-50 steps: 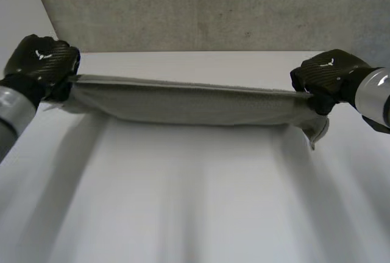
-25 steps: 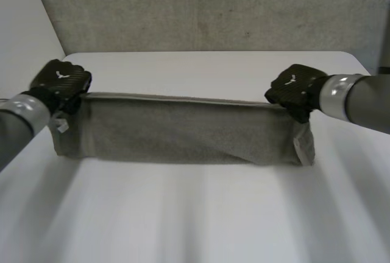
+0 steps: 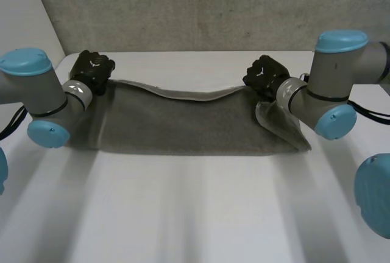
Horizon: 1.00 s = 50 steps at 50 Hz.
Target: Fold the towel.
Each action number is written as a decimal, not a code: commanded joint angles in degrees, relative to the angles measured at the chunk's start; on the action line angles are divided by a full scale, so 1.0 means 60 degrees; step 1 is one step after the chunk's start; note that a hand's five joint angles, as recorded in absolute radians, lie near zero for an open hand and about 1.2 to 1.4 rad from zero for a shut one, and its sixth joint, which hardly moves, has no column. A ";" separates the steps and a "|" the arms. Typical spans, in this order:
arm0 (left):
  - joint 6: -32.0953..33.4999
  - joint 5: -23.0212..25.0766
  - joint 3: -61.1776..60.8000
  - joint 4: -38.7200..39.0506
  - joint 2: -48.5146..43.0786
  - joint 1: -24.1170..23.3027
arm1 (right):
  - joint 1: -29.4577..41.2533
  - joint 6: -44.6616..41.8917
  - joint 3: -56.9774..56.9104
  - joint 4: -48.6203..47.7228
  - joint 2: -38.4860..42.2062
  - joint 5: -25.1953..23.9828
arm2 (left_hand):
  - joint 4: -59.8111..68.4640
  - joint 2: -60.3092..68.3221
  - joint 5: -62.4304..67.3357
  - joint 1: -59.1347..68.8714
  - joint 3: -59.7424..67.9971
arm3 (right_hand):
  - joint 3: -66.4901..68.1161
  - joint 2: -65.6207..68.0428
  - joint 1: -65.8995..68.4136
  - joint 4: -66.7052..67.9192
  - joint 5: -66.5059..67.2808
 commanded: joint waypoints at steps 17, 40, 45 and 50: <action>-0.0052 -0.0509 -0.1112 -0.0104 0.1239 -0.0087 | 0.0038 0.0237 0.1251 -0.0442 -0.1048 0.1927 | -0.5888 -0.5855 -0.5963 -0.5862 -0.5936 | -0.7795 -0.7731 -0.7761 -0.7814 -0.7719; -0.0023 -0.0392 -0.3106 -0.0001 0.2428 -0.0072 | -0.1178 -0.0407 0.0945 -0.1879 -0.0288 -0.0710 | -0.5888 -0.5855 -0.5963 -0.5862 -0.5936 | -0.7795 -0.7731 -0.7761 -0.7814 -0.7719; -0.0023 -0.0392 -0.3048 0.0013 0.2384 -0.0072 | -0.0973 0.0382 0.1485 -0.2652 -0.0960 -0.0739 | -0.5888 -0.5855 -0.5963 -0.5862 -0.5936 | -0.7795 -0.7731 -0.7761 -0.7814 -0.7719; -0.0038 -0.0377 -0.3150 -0.0001 0.2428 -0.0087 | -0.0958 0.0910 0.1735 -0.3183 -0.1195 -0.0784 | -0.5859 -0.5827 -0.5935 -0.5834 -0.5908 | -0.7795 -0.7731 -0.7761 -0.7814 -0.7719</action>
